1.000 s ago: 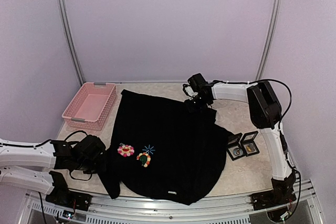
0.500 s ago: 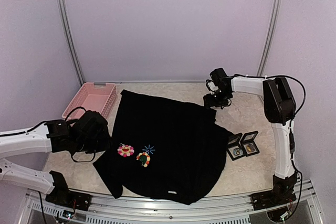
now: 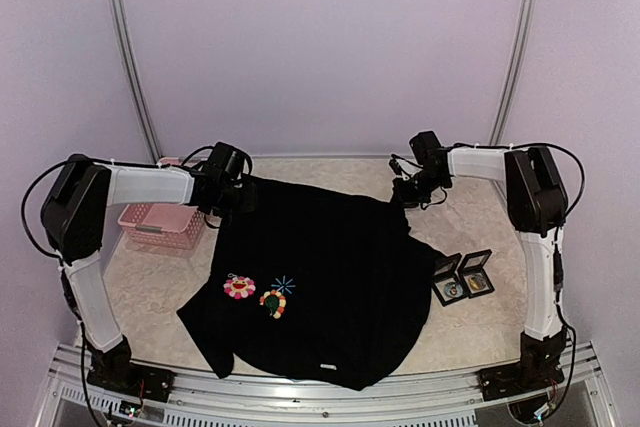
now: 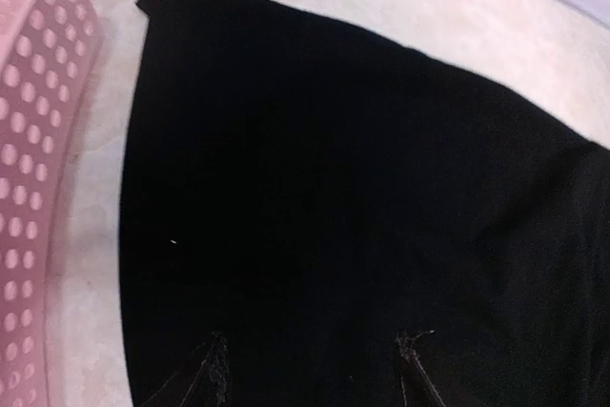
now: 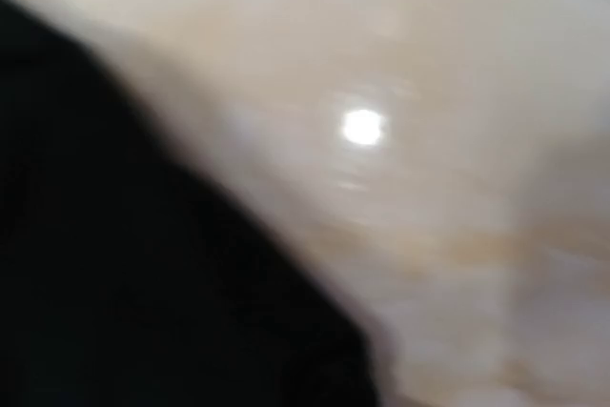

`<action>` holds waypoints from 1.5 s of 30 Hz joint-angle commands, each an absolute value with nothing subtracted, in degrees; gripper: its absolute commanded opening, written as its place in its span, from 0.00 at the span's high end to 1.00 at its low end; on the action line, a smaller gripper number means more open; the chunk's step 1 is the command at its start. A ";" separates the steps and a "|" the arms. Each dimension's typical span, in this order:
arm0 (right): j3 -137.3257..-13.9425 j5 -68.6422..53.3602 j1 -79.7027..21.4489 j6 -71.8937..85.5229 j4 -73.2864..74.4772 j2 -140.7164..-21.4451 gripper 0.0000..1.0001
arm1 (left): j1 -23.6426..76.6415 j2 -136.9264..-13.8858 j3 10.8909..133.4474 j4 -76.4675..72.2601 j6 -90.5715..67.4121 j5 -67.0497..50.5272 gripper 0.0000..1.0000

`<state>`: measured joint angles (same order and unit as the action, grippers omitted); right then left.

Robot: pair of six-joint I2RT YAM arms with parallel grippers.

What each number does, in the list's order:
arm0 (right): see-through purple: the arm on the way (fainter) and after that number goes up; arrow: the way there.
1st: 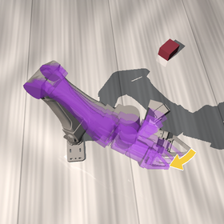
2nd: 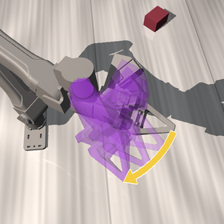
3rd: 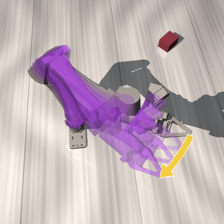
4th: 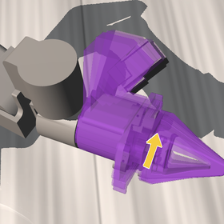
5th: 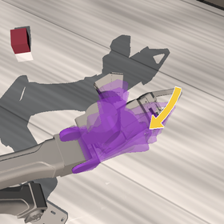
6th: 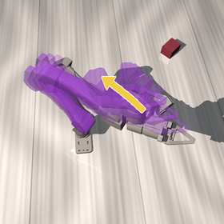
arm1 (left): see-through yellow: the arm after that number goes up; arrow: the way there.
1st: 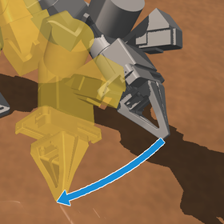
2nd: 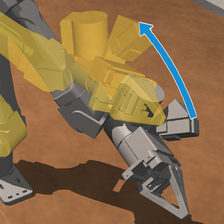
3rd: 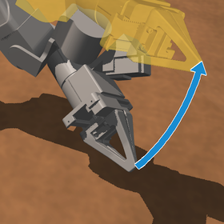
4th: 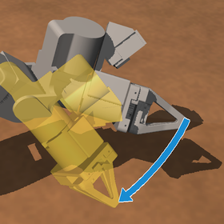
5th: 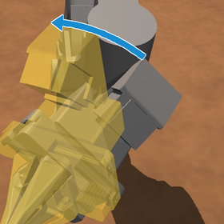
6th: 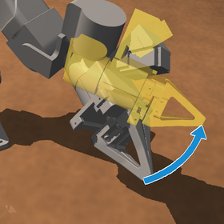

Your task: Pin the brooch onto the clothing

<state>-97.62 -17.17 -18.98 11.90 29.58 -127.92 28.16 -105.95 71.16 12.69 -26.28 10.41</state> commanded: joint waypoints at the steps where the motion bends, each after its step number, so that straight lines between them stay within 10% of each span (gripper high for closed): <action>1: -100.90 -28.35 -22.03 8.67 29.63 -124.83 1.00 | 26.94 -108.70 72.83 9.29 -22.84 5.74 0.45; 13: -94.88 -21.94 -55.43 -12.06 31.69 -117.97 1.00 | 19.35 -102.28 64.59 7.86 -21.88 7.26 0.44; 18: -91.34 -21.69 -60.11 -13.71 33.68 -118.24 0.55 | 19.20 -101.25 64.55 8.16 -20.93 7.74 0.43; 21: -89.01 -20.76 -60.12 -13.57 31.68 -114.46 0.48 | 19.23 -101.57 65.30 8.32 -20.57 7.23 0.43; 32: -92.99 -12.80 -53.28 14.35 21.32 -118.96 0.66 | 19.30 -101.31 65.35 9.20 -20.14 6.46 0.43; 45: -93.52 -20.71 -51.57 26.52 29.70 -121.17 0.46 | 19.80 -100.73 65.14 8.99 -19.52 6.58 0.42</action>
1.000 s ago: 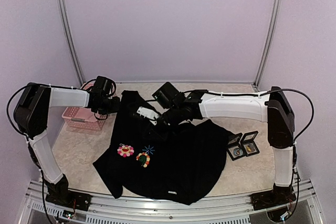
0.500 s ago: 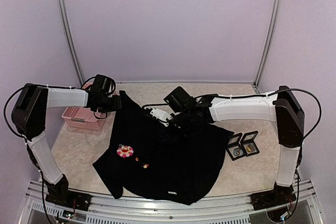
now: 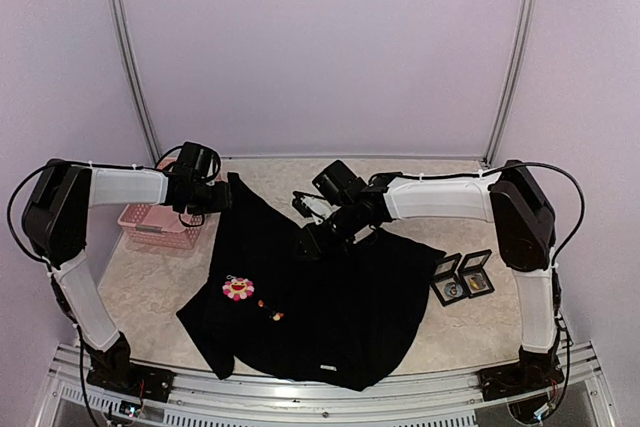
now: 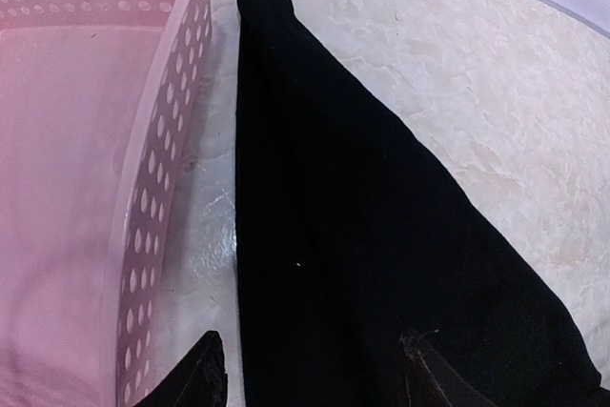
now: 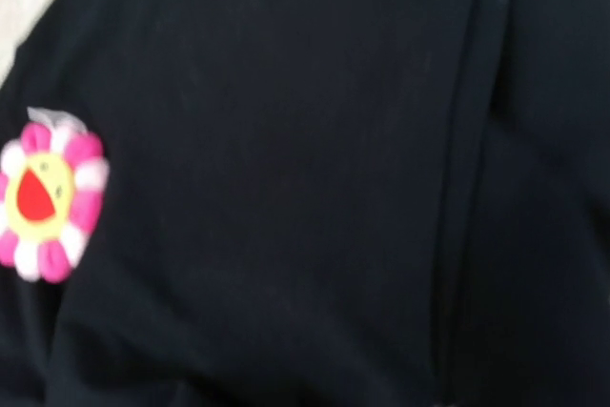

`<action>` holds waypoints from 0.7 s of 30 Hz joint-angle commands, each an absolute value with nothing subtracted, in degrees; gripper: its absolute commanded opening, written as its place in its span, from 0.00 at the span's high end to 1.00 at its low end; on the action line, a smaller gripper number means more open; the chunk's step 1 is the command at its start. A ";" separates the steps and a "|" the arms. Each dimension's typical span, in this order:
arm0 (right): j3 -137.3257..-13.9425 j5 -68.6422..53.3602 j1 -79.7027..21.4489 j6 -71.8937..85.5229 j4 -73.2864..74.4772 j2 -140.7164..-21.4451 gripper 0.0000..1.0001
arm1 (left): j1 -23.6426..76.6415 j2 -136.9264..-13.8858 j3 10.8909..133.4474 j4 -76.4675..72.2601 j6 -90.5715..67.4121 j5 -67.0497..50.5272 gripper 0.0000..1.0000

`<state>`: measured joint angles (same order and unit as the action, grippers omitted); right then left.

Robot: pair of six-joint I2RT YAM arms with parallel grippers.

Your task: Pin the brooch onto the clothing

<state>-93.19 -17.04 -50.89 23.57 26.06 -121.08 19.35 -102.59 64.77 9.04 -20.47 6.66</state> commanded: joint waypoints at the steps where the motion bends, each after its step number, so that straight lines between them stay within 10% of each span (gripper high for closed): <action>1: -93.55 -21.31 -51.63 26.73 30.29 -121.13 0.46 | 19.85 -100.72 65.13 8.97 -19.45 6.53 0.42; 21: -89.29 -25.62 -49.96 30.23 24.01 -122.73 0.24 | 21.18 -100.84 65.87 9.76 -17.80 8.46 0.41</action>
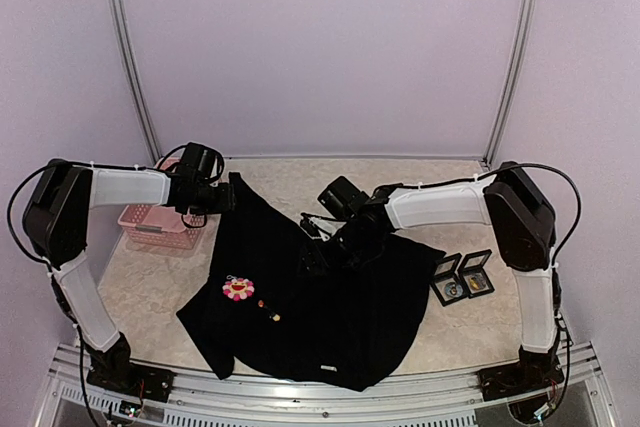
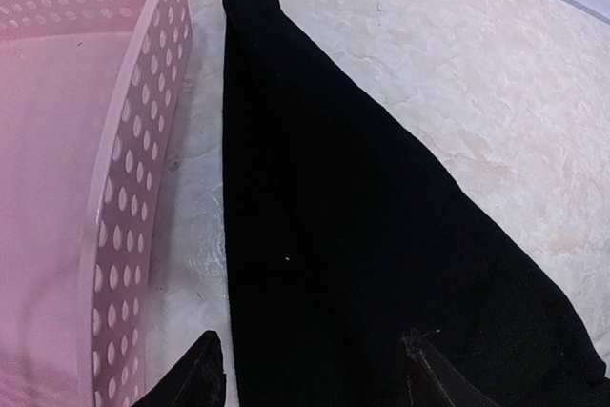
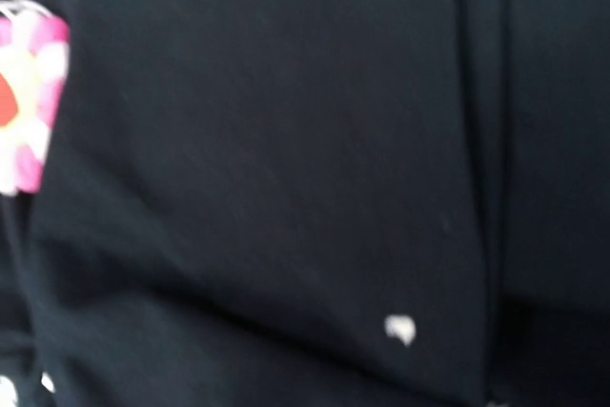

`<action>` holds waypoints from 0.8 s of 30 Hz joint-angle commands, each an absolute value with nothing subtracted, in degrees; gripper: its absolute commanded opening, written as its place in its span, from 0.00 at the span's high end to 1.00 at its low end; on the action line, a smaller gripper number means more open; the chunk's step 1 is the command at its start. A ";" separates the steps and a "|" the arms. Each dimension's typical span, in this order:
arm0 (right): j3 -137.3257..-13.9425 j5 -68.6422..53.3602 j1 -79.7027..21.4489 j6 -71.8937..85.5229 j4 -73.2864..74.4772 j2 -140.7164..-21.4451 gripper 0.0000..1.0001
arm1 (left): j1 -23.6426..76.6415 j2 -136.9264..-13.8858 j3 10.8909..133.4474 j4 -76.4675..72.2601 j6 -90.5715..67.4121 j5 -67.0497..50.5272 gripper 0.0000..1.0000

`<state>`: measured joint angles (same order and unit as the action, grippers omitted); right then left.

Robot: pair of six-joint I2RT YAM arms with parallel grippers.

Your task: Pin the brooch onto the clothing

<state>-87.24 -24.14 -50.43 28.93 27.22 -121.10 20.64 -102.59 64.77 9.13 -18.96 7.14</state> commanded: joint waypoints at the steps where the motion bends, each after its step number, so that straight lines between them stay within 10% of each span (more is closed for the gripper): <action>1: -89.48 -25.43 -49.88 30.21 23.70 -123.38 0.27 | 21.18 -100.77 65.99 9.76 -17.69 8.55 0.41; 13: -93.37 -25.46 -49.05 29.41 23.69 -125.09 1.00 | 21.21 -100.92 66.18 9.93 -17.37 9.04 0.41; 24: -100.20 -20.09 -46.63 21.88 33.46 -120.69 1.00 | 21.17 -101.13 66.30 9.89 -17.27 9.47 0.41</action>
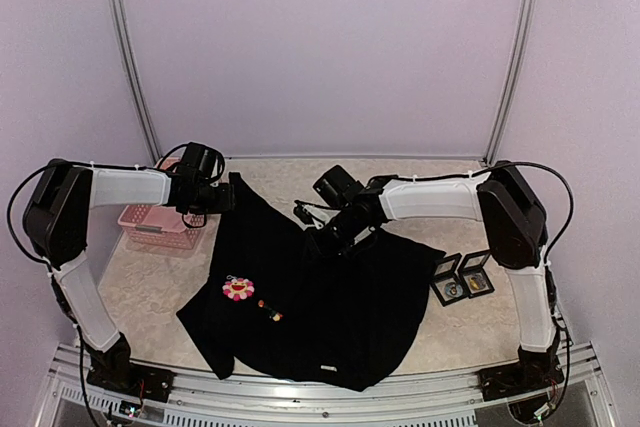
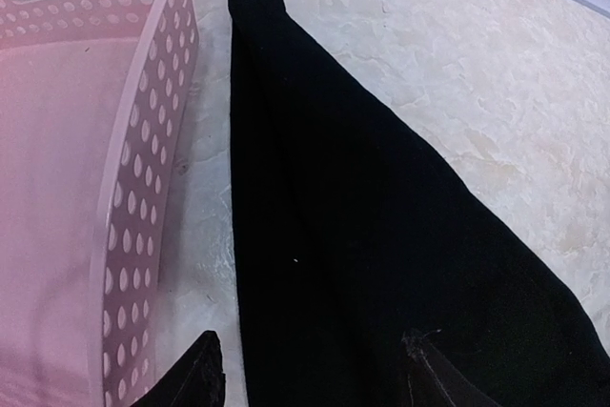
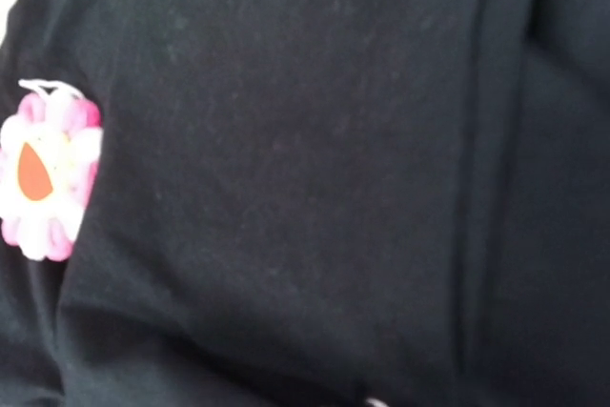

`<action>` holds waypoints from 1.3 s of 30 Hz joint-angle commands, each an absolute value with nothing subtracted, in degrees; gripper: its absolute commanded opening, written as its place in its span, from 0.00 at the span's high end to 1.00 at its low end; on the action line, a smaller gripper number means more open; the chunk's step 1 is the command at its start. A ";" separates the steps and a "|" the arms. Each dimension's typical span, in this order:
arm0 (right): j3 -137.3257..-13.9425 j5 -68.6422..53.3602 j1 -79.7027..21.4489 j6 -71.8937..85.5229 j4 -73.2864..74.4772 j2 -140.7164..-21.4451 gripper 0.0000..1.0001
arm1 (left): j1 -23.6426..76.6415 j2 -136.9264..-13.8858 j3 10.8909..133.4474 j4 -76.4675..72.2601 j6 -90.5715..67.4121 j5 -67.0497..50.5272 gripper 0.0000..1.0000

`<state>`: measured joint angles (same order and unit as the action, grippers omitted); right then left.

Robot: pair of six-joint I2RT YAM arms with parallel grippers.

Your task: Pin the brooch onto the clothing

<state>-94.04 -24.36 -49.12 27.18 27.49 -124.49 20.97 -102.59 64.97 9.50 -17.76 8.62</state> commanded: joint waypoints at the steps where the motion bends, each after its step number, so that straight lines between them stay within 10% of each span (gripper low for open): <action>1: -102.18 -18.32 -45.74 20.30 35.20 -120.91 1.00 | 21.14 -101.44 66.39 9.85 -17.35 9.38 0.41; 33: -139.03 12.22 -15.78 -5.59 6.53 -146.69 1.00 | 22.17 -114.96 76.03 12.44 -16.23 7.61 0.41; 36: -141.86 14.22 -15.39 -7.24 9.73 -148.64 0.48 | 22.72 -116.45 77.25 14.01 -15.62 8.45 0.42; 39: -144.24 14.64 -14.35 -7.68 17.56 -147.65 0.29 | 23.85 -114.34 76.09 15.08 -15.03 10.50 0.42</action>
<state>-140.64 12.95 -15.33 -6.81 11.42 -147.81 22.26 -115.85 75.44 12.99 -16.36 8.67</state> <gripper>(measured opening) 0.636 0.584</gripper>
